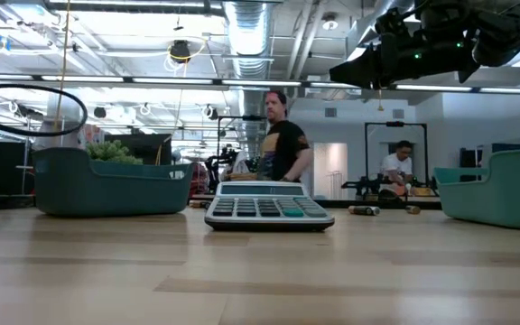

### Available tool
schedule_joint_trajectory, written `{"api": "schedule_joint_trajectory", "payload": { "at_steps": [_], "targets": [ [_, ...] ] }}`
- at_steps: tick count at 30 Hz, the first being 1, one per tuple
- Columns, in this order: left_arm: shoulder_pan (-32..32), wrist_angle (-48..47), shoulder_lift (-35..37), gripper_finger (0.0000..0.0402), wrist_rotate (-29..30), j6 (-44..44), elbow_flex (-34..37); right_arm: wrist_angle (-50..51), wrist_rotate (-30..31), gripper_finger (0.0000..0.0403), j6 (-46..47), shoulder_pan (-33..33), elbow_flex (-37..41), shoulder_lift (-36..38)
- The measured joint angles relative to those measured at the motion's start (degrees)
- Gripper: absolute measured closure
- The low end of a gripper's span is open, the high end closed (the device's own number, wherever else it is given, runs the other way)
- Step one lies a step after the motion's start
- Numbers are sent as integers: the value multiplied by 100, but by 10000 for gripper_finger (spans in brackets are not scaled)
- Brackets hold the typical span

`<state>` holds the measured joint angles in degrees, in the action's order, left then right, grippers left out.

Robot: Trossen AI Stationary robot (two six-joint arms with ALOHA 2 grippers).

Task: Sort batteries
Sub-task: Put the silver/black battery into the blue bin

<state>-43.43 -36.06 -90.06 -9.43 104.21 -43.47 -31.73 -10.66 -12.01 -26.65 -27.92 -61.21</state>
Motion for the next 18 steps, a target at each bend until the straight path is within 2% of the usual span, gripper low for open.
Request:
{"api": "schedule_joint_trajectory", "payload": {
  "at_steps": [3, 11, 13, 18],
  "targets": [
    [90, -224, -21, 360, 83, -215, -211, 0, 0, 166, 0, 0, 0, 0],
    [487, -380, 47, 361, 954, -1348, -878, 0, 0, 166, 0, 0, 0, 0],
    [654, -442, 113, 361, 1323, -1731, -1122, 0, 1, 166, 0, 0, 0, 0],
    [1046, -1116, 301, 361, 2732, -2657, -1806, 0, 2, 166, -2, 0, 0, 0]
  ]
}}
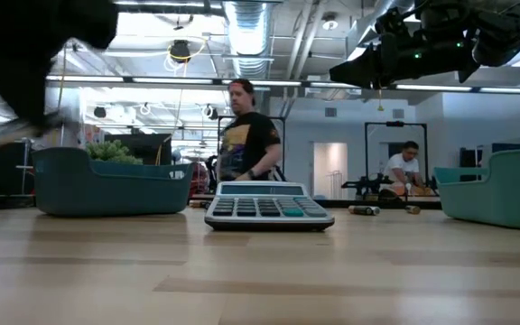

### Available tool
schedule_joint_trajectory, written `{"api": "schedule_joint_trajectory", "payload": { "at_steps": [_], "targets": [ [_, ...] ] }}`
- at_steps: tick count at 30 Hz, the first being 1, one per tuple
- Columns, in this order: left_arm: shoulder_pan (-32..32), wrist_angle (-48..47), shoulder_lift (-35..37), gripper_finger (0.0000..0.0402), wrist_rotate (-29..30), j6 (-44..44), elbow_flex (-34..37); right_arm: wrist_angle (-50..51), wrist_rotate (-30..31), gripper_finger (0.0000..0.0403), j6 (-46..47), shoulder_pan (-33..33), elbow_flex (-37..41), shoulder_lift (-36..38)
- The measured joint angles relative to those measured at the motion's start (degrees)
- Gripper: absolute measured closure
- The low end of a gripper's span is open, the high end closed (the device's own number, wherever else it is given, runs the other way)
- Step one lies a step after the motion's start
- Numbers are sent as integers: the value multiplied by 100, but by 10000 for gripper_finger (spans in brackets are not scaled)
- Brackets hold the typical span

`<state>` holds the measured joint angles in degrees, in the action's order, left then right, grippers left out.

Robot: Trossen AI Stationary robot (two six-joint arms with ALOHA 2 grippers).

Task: Sort batteries
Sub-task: Put the silver/black battery into the blue bin

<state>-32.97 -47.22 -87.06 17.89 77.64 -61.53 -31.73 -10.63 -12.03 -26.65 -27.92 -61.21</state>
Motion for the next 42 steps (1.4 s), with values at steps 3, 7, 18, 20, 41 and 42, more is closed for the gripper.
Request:
{"api": "schedule_joint_trajectory", "payload": {
  "at_steps": [3, 7, 18, 20, 41, 42],
  "targets": [
    [346, -516, 110, 361, 1016, -288, -346, 1, 0, 166, -2, 0, 0, 0],
    [867, -1121, 219, 361, 1921, -587, -497, 2, 0, 166, -4, 0, 0, 0],
    [2586, -1146, 239, 361, 1983, -1434, 20, 80, 2, 166, -37, 0, 0, 0],
    [2870, -997, 239, 361, 1793, -1648, 181, 148, 2, 166, -52, 0, 0, 0],
    [4432, 136, 244, 333, 341, -3750, 749, 317, 2, 166, -139, -8, 0, 1],
    [4431, 136, 244, 325, 341, -3772, 749, 318, 2, 166, -126, -7, 0, 1]
  ]
}}
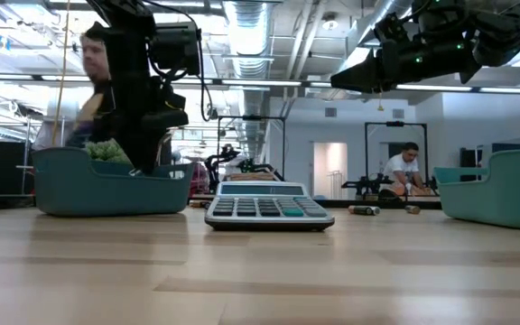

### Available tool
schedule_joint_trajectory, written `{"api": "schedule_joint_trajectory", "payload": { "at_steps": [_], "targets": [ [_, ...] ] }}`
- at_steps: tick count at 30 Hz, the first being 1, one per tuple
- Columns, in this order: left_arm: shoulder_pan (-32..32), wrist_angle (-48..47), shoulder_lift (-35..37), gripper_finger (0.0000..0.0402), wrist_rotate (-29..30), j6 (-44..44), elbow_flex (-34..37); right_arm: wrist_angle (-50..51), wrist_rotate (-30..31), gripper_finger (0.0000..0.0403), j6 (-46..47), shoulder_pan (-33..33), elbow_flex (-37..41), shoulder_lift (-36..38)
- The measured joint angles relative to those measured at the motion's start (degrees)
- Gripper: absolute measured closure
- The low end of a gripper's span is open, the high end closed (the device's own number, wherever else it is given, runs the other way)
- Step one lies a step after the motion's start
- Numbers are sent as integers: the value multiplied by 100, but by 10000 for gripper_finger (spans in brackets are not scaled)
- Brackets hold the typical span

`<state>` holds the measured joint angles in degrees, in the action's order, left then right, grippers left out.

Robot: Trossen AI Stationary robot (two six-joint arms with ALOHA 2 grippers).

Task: Sort batteries
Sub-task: Put the silver/black battery into the blue bin

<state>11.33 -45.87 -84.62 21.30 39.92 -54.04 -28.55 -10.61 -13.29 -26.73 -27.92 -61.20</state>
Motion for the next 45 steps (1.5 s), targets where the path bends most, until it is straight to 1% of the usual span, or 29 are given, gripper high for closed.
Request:
{"api": "schedule_joint_trajectory", "payload": {
  "at_steps": [3, 7, 10, 14, 17, 19, 25, 30, 32, 35, 38, 42, 45],
  "targets": [
    [-13, -6, 0, 294, -19, -101, 0, 20, 0, 166, 16, 1, 0, 0],
    [-22, -8, 2, 248, -195, -291, 0, 72, 0, 166, 18, 1, 0, 1],
    [-26, -32, 45, 226, -205, -493, -78, 93, 0, 166, 25, 1, 0, 0],
    [11, 72, 153, 222, -204, -865, -486, 93, 0, 166, 32, 1, 0, -1],
    [165, 46, 114, 229, -430, -1350, -783, 91, 0, 166, 32, 1, 0, 1],
    [321, 51, 103, 233, -457, -1705, -926, 91, 0, 166, 26, 1, 0, -1],
    [1137, 69, 101, 237, -471, -2820, -1320, 93, 0, 166, -10, 1, 0, -1],
    [1811, 187, -36, 237, -757, -3913, -1750, 95, 0, 166, -14, 1, 0, 2],
    [2015, 83, -221, 237, -860, -4269, -1955, 108, 0, 166, -14, 1, 0, 2],
    [2275, -15, -692, 237, -1075, -4520, -2302, 116, 0, 166, -20, 1, 0, 2],
    [2434, -190, -1314, 237, -1079, -4742, -2685, 115, 0, 166, -30, 1, 0, 2],
    [2625, -809, -2080, 237, -954, -5393, -3315, 133, 0, 166, -30, 1, 0, 2],
    [2721, -1088, -2558, 237, -921, -5812, -3720, 134, 0, 166, -29, 1, 0, 2]
  ]
}}
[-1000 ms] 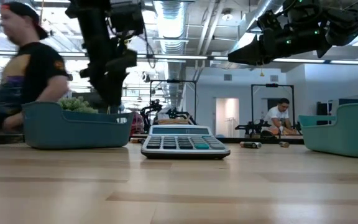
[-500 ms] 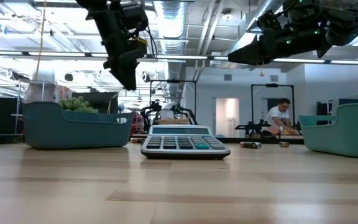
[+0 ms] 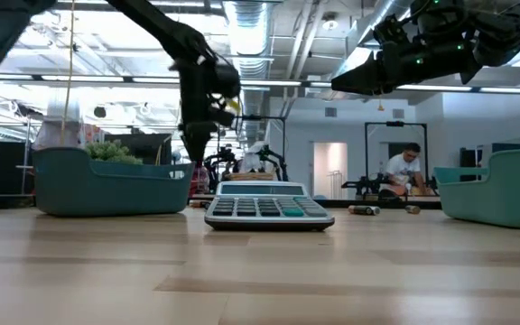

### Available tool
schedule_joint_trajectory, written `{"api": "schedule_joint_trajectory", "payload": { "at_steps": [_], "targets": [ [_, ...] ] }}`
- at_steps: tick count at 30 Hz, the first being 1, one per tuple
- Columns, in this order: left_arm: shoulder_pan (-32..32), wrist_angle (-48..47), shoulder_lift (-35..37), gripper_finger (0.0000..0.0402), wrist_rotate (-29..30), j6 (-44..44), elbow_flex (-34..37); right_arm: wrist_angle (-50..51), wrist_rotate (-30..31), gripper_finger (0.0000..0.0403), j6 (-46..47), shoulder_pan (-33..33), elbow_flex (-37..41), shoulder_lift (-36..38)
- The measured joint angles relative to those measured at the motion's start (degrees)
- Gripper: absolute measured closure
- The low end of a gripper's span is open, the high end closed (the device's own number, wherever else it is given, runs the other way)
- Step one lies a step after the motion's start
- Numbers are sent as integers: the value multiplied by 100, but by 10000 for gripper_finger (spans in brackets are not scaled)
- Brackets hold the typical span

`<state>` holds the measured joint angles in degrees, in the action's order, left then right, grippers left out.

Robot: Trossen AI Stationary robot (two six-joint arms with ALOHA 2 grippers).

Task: Sort batteries
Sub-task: Put the silver/black battery into the blue bin

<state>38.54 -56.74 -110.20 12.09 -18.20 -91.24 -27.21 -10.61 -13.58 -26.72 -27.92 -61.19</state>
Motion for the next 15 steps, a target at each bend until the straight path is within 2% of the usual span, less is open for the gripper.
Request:
{"api": "schedule_joint_trajectory", "payload": {
  "at_steps": [10, 15],
  "targets": [
    [285, -783, -1359, 237, -143, -350, -997, 4, 0, 166, -49, 0, 0, 0],
    [283, -812, -1622, 237, -168, -585, -1205, 7, 0, 166, -49, 0, 0, 0]
  ]
}}
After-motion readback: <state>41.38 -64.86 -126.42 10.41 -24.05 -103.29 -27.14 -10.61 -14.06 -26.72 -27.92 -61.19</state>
